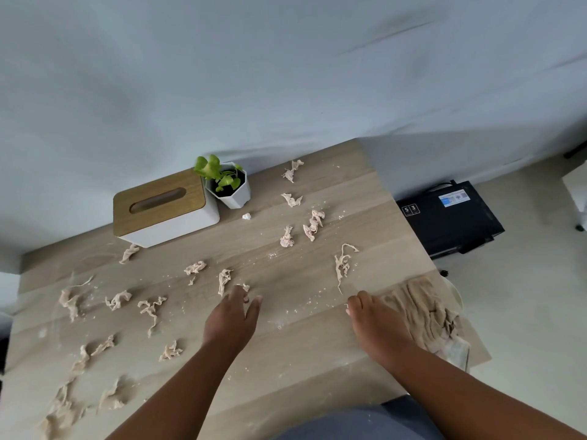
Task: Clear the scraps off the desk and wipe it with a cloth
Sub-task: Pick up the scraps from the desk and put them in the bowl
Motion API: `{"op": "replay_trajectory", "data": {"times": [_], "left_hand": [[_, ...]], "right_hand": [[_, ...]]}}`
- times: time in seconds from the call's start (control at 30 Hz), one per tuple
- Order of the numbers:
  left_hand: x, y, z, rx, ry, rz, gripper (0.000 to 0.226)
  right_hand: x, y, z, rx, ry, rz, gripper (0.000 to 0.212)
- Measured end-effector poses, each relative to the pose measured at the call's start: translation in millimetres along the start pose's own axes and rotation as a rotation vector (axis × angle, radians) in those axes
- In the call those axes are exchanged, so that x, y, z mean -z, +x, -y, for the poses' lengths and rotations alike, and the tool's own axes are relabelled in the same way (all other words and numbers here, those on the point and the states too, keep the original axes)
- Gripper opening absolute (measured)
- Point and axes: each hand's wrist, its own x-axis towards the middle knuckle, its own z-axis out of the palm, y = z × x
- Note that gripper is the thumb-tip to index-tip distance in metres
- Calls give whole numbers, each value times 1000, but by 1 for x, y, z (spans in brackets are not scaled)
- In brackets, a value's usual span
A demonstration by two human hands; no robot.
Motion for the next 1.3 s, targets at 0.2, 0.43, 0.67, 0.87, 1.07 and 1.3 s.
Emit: {"op": "replay_trajectory", "data": {"times": [0.2, 0.43, 0.67, 0.87, 1.07, 1.3], "left_hand": [[12, 13, 11, 80, 20, -71, 51], [17, 30, 23, 99, 95, -67, 75], [8, 39, 27, 87, 155, -40, 75], [1, 39, 27, -1, 223, -22, 58], [2, 40, 20, -64, 288, -19, 44], [2, 41, 18, -133, 282, -113, 29]], "right_hand": [[-4, 10, -1, -29, 40, -70, 38], [3, 34, -1, -143, 262, -55, 27], [5, 55, -5, -248, 366, -87, 8], [5, 69, -4, -311, 277, -21, 59], [2, 79, 1, -346, 268, -14, 79], [2, 85, 5, -265, 196, -36, 50]]}}
